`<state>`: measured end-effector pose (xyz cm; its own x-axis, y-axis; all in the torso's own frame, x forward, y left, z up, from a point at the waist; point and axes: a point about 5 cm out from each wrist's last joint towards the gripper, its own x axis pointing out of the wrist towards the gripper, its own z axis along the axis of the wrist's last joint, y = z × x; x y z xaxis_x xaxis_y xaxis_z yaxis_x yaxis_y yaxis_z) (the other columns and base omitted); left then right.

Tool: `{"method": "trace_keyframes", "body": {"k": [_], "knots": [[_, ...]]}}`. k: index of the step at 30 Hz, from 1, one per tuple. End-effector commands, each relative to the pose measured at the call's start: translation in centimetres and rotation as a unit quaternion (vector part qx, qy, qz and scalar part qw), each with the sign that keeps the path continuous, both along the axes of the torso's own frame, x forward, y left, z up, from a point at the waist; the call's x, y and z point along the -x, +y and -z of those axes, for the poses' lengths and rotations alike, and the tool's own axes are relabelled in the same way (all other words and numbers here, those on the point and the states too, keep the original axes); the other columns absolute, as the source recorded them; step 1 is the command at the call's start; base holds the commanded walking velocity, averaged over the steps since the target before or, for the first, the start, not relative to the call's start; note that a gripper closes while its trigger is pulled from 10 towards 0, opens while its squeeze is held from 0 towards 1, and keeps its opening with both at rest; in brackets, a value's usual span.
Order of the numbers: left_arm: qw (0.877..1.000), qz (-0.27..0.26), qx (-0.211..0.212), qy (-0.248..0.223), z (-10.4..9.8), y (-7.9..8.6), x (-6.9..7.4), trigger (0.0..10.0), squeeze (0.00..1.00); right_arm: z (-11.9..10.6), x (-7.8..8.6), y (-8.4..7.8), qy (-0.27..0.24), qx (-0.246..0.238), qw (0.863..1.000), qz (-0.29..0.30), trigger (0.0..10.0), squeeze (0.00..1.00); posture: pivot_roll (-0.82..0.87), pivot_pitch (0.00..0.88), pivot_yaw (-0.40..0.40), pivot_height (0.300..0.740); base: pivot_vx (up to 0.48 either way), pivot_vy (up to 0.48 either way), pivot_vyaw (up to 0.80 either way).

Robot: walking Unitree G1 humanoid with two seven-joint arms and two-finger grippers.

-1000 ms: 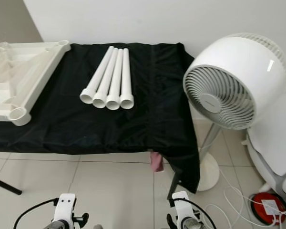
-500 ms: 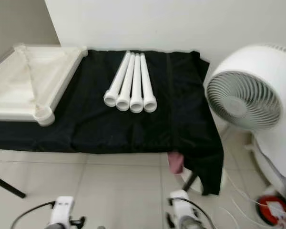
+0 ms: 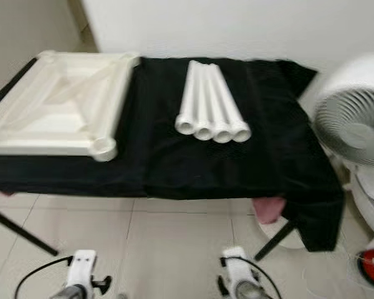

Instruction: Building children table

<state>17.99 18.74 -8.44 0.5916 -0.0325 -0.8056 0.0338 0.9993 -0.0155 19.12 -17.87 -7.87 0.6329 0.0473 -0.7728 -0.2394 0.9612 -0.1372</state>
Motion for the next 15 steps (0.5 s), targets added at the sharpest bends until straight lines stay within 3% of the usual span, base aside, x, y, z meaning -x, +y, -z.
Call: {"method": "trace_keyframes", "body": {"k": [1,15], "knots": [[1.000,-0.003,-0.001,0.009,0.28,-0.33,0.44,10.0,0.00,0.32,0.78,-0.99,0.017,0.012,1.000,0.008,10.0,0.00,-0.08,0.000,0.072,0.740,0.000,0.000,0.00],[1.000,-0.001,0.001,0.007,0.27,-0.39,0.46,10.0,0.00,0.44,1.10,-1.22,0.020,0.014,1.000,0.010,10.0,0.00,-0.08,0.000,0.071,0.740,0.000,0.000,0.00]]}}
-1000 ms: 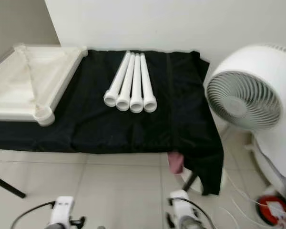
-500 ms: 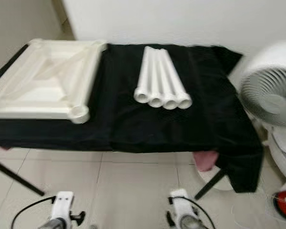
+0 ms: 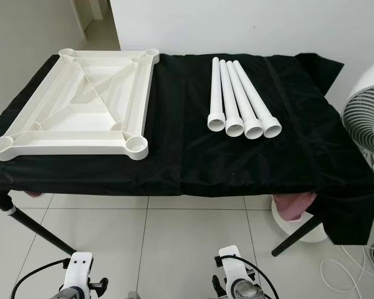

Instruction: Building children table

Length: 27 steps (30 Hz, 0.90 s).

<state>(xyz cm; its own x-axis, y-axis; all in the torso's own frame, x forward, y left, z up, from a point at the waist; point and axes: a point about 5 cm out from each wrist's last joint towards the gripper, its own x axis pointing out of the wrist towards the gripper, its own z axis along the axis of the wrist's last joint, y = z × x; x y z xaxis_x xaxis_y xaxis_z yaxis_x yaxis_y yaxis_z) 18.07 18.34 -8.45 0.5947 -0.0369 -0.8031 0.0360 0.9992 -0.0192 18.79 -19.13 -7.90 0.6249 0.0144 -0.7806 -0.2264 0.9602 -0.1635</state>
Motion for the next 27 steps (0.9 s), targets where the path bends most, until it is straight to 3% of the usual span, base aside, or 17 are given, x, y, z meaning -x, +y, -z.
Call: {"method": "trace_keyframes", "body": {"k": [1,8,18,27], "knots": [[1.000,-0.002,-0.001,0.008,0.26,-0.01,0.53,10.0,0.00,0.42,0.79,0.02,0.015,-0.001,1.000,0.003,10.0,0.00,-0.08,0.000,0.071,0.740,0.000,0.000,0.00],[1.000,0.005,0.000,0.005,0.23,-0.17,0.46,10.0,0.00,0.42,0.84,-0.08,0.015,0.000,1.000,0.002,10.0,0.00,-0.08,0.000,0.070,0.740,0.000,0.000,0.00],[1.000,0.006,-0.003,0.005,0.20,-0.19,0.39,10.0,0.00,0.46,0.89,-0.03,0.018,0.000,1.000,0.001,10.0,0.00,-0.07,0.000,0.070,0.740,0.000,-0.444,0.00],[1.000,-0.002,-0.005,0.004,0.17,-0.15,0.31,10.0,0.00,0.49,0.91,0.00,0.020,0.001,1.000,0.002,10.0,0.00,-0.07,0.000,0.070,0.740,0.000,-0.080,0.00]]}}
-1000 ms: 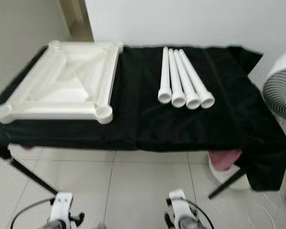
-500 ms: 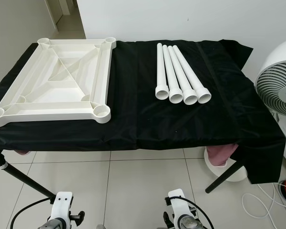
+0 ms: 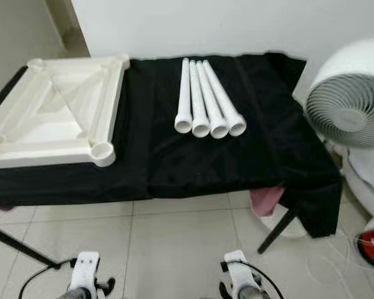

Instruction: Building children table

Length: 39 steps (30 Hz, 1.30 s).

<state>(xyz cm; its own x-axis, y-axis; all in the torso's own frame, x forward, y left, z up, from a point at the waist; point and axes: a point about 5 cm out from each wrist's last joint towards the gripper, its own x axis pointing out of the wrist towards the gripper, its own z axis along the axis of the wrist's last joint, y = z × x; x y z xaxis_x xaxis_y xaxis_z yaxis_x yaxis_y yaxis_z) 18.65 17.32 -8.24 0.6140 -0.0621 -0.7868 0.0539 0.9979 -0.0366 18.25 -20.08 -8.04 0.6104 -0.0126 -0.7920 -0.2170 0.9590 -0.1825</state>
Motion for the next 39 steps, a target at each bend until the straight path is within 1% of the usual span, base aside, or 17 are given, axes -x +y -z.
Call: {"method": "trace_keyframes", "body": {"k": [1,9,16,19,20,23,25,26,27,30,33,34,35,36,37,38,39], "knots": [[1.000,-0.011,-0.016,0.016,0.4,0.9,0.9,10.0,0.00,0.4,0.4,1.0,0.011,-0.011,1.000,-0.005,10.0,0.00,-0.07,0.000,0.068,0.740,0.000,0.000,0.00],[0.999,-0.003,-0.036,0.016,0.4,1.1,0.9,10.0,0.00,0.4,0.5,1.0,0.012,-0.009,1.000,-0.007,10.0,0.00,-0.07,0.000,0.069,0.740,0.000,0.000,0.00],[0.999,0.000,-0.037,0.019,0.4,1.0,1.0,10.0,0.00,0.5,0.7,0.9,0.015,-0.006,1.000,-0.010,10.0,0.00,-0.07,0.000,0.065,0.740,0.000,0.000,0.00],[1.000,-0.004,-0.020,0.016,0.4,0.9,1.1,10.0,0.00,0.5,0.8,1.0,0.015,-0.013,1.000,-0.008,10.0,0.00,-0.07,0.000,0.064,0.740,0.000,0.000,0.00],[1.000,-0.005,-0.010,0.015,0.4,0.8,1.1,10.0,1.00,0.5,0.7,1.1,0.014,-0.023,1.000,-0.007,10.0,1.00,-0.07,0.000,0.065,0.740,0.000,0.000,0.00],[1.000,-0.003,0.000,0.011,0.4,0.7,1.0,10.0,1.00,0.4,0.6,1.3,0.011,-0.030,0.999,-0.008,10.0,1.00,-0.07,0.000,0.066,0.740,0.000,0.000,0.00],[1.000,0.011,-0.014,0.010,0.3,0.8,0.9,10.0,1.00,0.4,0.5,1.2,0.008,-0.019,1.000,-0.010,10.0,1.00,-0.07,0.000,0.066,0.740,0.000,0.000,0.00],[1.000,0.022,-0.006,-0.001,0.1,0.5,0.5,10.0,0.69,0.2,0.1,1.5,0.003,-0.029,1.000,-0.012,10.0,0.79,-0.07,0.000,0.066,0.740,0.000,0.000,0.00],[0.999,0.033,-0.002,-0.011,-0.1,0.3,0.1,10.0,0.00,0.2,-0.1,1.6,-0.001,-0.031,0.999,-0.017,10.0,0.00,-0.07,0.000,0.066,0.740,0.000,0.000,0.00],[0.998,0.050,0.009,-0.025,-0.4,-0.1,-0.3,10.0,0.00,0.0,-0.4,1.7,-0.008,-0.030,0.999,-0.025,10.0,0.00,-0.07,0.000,0.066,0.740,0.000,0.000,0.00],[0.994,0.071,0.053,-0.061,-1.2,-0.8,-1.5,10.0,0.00,-0.6,-1.5,2.1,-0.029,-0.033,0.997,-0.056,10.0,0.00,-0.06,0.010,0.064,0.740,0.000,0.000,0.00],[0.992,0.086,0.060,-0.075,-1.6,-1.0,-2.0,10.0,0.00,-1.0,-2.0,2.3,-0.039,-0.041,0.996,-0.070,10.0,0.00,-0.06,0.015,0.062,0.740,0.000,0.000,0.00],[0.992,0.086,0.060,-0.075,-1.6,-1.0,-2.0,10.0,0.00,-1.0,-2.0,2.3,-0.039,-0.041,0.996,-0.070,10.0,0.00,-0.06,0.015,0.062,0.740,0.000,0.000,0.00],[0.983,0.121,0.084,-0.110,-2.5,-1.2,-2.9,10.0,0.00,-1.8,-3.0,2.5,-0.062,-0.056,0.991,-0.104,10.0,0.00,-0.06,0.024,0.062,0.740,0.000,0.000,0.00],[0.977,0.145,0.091,-0.129,-3.0,-1.3,-3.4,10.0,0.00,-2.2,-3.6,2.6,-0.075,-0.067,0.987,-0.126,10.0,0.00,-0.06,0.024,0.062,0.740,0.000,0.000,0.00],[0.977,0.145,0.091,-0.129,-3.0,-1.3,-3.4,10.0,0.00,-2.2,-3.6,2.6,-0.075,-0.067,0.987,-0.126,10.0,0.00,-0.06,0.024,0.062,0.740,0.000,0.000,0.00],[0.973,0.159,0.095,-0.140,-3.3,-1.4,-3.7,10.0,0.00,-2.5,-3.8,2.7,-0.082,-0.074,0.984,-0.140,10.0,0.00,-0.06,0.024,0.062,0.740,0.000,0.000,0.00]]}}
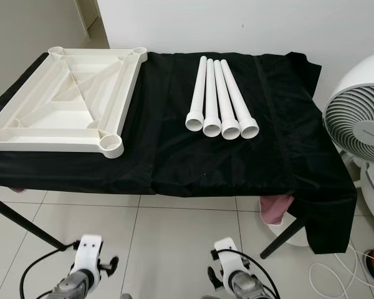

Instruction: Building children table

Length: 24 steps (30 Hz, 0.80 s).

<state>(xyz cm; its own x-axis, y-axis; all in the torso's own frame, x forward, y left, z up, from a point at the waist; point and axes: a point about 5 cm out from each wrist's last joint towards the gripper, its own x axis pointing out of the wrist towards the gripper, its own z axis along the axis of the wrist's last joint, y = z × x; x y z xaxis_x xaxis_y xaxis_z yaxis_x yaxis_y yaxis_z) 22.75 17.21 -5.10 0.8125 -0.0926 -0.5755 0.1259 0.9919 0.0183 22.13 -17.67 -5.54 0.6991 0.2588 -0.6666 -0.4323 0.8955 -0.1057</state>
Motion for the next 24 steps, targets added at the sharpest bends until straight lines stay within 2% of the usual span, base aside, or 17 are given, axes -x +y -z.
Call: {"method": "trace_keyframes", "body": {"k": [1,2,3,5,8,9,10,11,13,14,15,17,19,21,24], "knots": [[0.982,0.165,0.091,-0.004,-0.6,-1.4,0.2,10.0,0.00,-0.4,-0.3,0.4,-0.008,-0.015,0.999,-0.030,10.0,0.00,-0.07,0.031,0.060,0.740,0.000,0.000,0.00],[0.982,0.165,0.091,-0.004,-0.6,-1.4,0.2,10.0,0.00,-0.4,-0.3,0.4,-0.008,-0.015,0.999,-0.030,10.0,0.00,-0.07,0.031,0.060,0.740,0.000,0.000,0.00],[0.974,0.204,0.090,-0.029,-1.3,-1.7,-0.2,10.0,0.00,-0.9,-0.7,0.4,-0.019,-0.031,0.998,-0.054,10.0,0.00,-0.07,0.036,0.061,0.740,0.000,0.000,0.00],[0.963,0.243,0.102,-0.056,-2.3,-2.2,-0.8,10.0,0.00,-1.6,-1.2,0.5,-0.028,-0.054,0.994,-0.086,10.0,0.00,-0.07,0.039,0.060,0.740,0.000,0.000,0.00],[0.957,0.262,0.107,-0.069,-2.8,-2.4,-1.1,10.0,0.00,-1.9,-1.4,0.6,-0.034,-0.067,0.992,-0.105,10.0,0.00,-0.07,0.045,0.058,0.740,0.000,0.000,0.00],[0.953,0.273,0.111,-0.076,-3.1,-2.5,-1.2,10.0,0.00,-2.1,-1.5,0.6,-0.037,-0.075,0.990,-0.115,10.0,0.00,-0.07,0.045,0.058,0.740,0.000,0.000,0.00],[0.943,0.301,0.109,-0.088,-3.5,-2.7,-1.1,10.0,0.00,-2.5,-1.6,0.7,-0.039,-0.092,0.985,-0.141,10.0,0.00,-0.08,0.049,0.060,0.740,0.000,0.000,0.00],[0.943,0.301,0.109,-0.088,-3.5,-2.7,-1.1,10.0,0.00,-2.5,-1.6,0.7,-0.039,-0.092,0.985,-0.141,10.0,0.00,-0.08,0.049,0.060,0.740,0.000,0.000,0.00],[0.920,0.359,0.110,-0.112,-4.7,-3.1,-0.8,10.0,0.00,-3.5,-1.7,0.8,-0.050,-0.122,0.972,-0.195,10.0,0.00,-0.08,0.049,0.060,0.740,0.000,0.000,0.00],[0.920,0.359,0.110,-0.112,-4.7,-3.1,-0.8,10.0,0.00,-3.5,-1.7,0.8,-0.050,-0.122,0.972,-0.195,10.0,0.00,-0.08,0.049,0.060,0.740,0.000,0.000,0.00],[0.906,0.389,0.112,-0.123,-5.6,-3.4,-0.6,10.0,0.00,-4.3,-1.7,0.8,-0.054,-0.145,0.961,-0.228,10.0,0.00,-0.08,0.052,0.062,0.740,0.000,0.000,0.00],[0.906,0.389,0.112,-0.123,-5.6,-3.4,-0.6,10.0,0.00,-4.3,-1.7,0.8,-0.054,-0.145,0.961,-0.228,10.0,0.00,-0.08,0.052,0.062,0.740,0.000,0.000,0.00],[0.881,0.434,0.114,-0.152,-7.8,-4.2,-0.2,10.0,0.00,-6.3,-1.8,0.7,-0.062,-0.183,0.937,-0.292,10.0,0.00,-0.08,0.052,0.062,0.740,0.000,0.000,0.00],[0.881,0.434,0.114,-0.152,-7.8,-4.2,-0.2,10.0,0.00,-6.3,-1.8,0.7,-0.062,-0.183,0.937,-0.292,10.0,0.00,-0.08,0.052,0.062,0.740,0.000,0.000,0.00],[0.855,0.466,0.128,-0.189,-10.8,-5.1,-0.3,10.0,0.00,-9.1,-2.1,0.7,-0.070,-0.218,0.906,-0.356,10.0,0.00,-0.08,0.052,0.062,0.740,0.000,0.000,0.00]]}}
